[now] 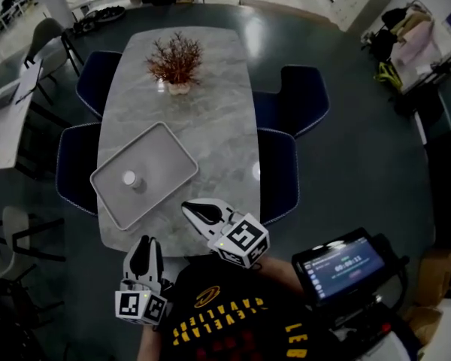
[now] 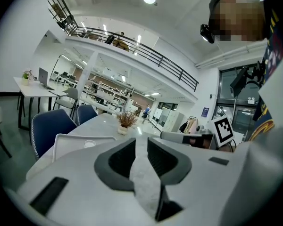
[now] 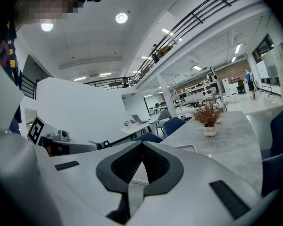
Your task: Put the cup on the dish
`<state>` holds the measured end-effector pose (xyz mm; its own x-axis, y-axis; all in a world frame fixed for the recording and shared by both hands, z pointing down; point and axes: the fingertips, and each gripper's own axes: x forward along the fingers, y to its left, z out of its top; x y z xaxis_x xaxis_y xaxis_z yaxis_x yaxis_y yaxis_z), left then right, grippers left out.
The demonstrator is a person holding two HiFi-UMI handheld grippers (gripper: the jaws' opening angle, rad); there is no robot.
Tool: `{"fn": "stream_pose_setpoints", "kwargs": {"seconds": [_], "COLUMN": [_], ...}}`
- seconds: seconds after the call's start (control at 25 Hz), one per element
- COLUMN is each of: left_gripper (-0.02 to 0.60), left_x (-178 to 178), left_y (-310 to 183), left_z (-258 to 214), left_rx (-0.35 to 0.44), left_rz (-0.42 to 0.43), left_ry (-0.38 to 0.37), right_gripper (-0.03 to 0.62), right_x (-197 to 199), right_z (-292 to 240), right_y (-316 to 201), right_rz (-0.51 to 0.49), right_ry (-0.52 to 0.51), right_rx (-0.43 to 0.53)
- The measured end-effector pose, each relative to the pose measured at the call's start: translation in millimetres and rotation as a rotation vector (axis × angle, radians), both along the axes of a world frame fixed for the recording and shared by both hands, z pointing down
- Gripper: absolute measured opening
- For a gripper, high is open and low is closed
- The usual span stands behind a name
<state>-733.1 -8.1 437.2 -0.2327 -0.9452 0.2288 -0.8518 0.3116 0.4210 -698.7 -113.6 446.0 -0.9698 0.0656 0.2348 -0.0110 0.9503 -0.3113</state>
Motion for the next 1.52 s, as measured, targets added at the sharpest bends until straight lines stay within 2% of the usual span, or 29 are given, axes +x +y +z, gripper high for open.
{"fn": "stream_pose_setpoints", "kwargs": {"seconds": [0.6, 1.32, 1.52], "left_gripper": [0.081, 0.081, 0.081], "left_x": [-10, -9, -21], "left_y": [5, 8, 13], "left_z": [2, -2, 9], "left_rx": [0.035, 0.019, 0.019], "left_rz": [-0.040, -0.059, -0.060], "left_ry": [-0.016, 0.005, 0.007], "right_gripper": [0.003, 0.003, 0.003], "right_x": [-7, -5, -17], "right_z": [-15, -24, -15], "right_y": [6, 7, 12], "right_rz": [-0.032, -0.025, -0.027], "right_ry": [-0.040, -0.054, -0.054], "right_rx": [0.035, 0.051, 0.054]}}
